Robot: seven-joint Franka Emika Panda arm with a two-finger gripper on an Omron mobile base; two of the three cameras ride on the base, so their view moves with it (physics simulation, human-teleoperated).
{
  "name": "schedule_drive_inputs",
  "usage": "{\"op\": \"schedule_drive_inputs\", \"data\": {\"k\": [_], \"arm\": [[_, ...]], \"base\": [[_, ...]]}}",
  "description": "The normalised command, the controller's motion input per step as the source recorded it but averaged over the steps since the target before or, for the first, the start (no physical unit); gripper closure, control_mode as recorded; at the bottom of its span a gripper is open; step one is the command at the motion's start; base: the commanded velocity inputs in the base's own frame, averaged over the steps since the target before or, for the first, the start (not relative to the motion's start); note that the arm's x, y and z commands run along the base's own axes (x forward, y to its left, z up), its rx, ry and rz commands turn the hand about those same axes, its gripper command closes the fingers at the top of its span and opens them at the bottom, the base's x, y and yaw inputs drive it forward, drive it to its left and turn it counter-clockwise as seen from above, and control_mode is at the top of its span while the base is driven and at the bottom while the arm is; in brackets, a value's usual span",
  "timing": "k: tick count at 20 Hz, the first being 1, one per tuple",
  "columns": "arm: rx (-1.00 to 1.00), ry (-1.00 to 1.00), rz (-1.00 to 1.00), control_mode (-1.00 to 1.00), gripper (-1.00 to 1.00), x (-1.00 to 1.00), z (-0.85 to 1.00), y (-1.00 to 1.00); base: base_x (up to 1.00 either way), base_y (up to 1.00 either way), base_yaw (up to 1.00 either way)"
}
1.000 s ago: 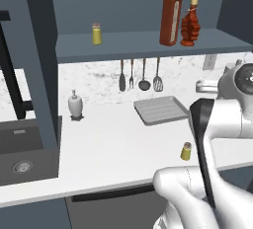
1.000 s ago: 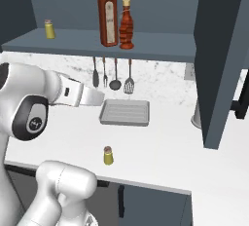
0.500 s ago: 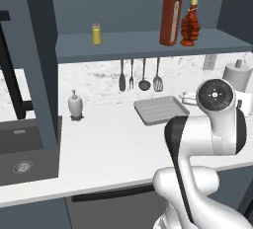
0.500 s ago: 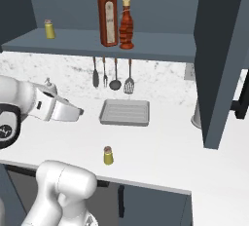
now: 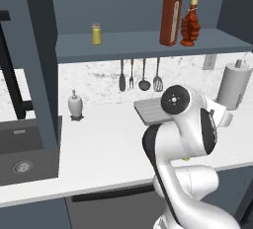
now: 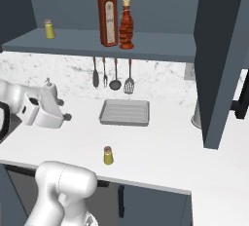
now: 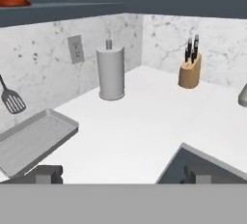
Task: Put the shaker and condiment bottle from the counter next to their counterparts in the cabinet.
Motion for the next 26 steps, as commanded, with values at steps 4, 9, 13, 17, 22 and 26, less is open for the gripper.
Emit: {"op": "schedule_drive_inputs", "data": {"k": [4,9,13,17,22,26], "arm": [[-0.13,-0.41,-0.05,-1.00,-1.00,0.00,-1.00,0.01],[-0.02,-0.31,-0.04,-1.00,-1.00,0.00,-0.97,-0.10],[0.00,-0.21,-0.01,-1.00,-1.00,0.00,-0.94,-0.27],[0.00,-0.18,-0.03,-1.00,-1.00,0.00,-0.94,-0.29],[0.00,-0.09,-0.06,-1.00,-1.00,0.00,-0.83,-0.32],[0.00,-0.01,-0.08,-1.00,-1.00,0.00,-0.64,-0.47]], "base": [[0.00,0.00,0.00],[0.00,0.00,0.00],[0.00,0.00,0.00],[0.00,0.00,0.00],[0.00,0.00,0.00],[0.00,0.00,0.00]]}}
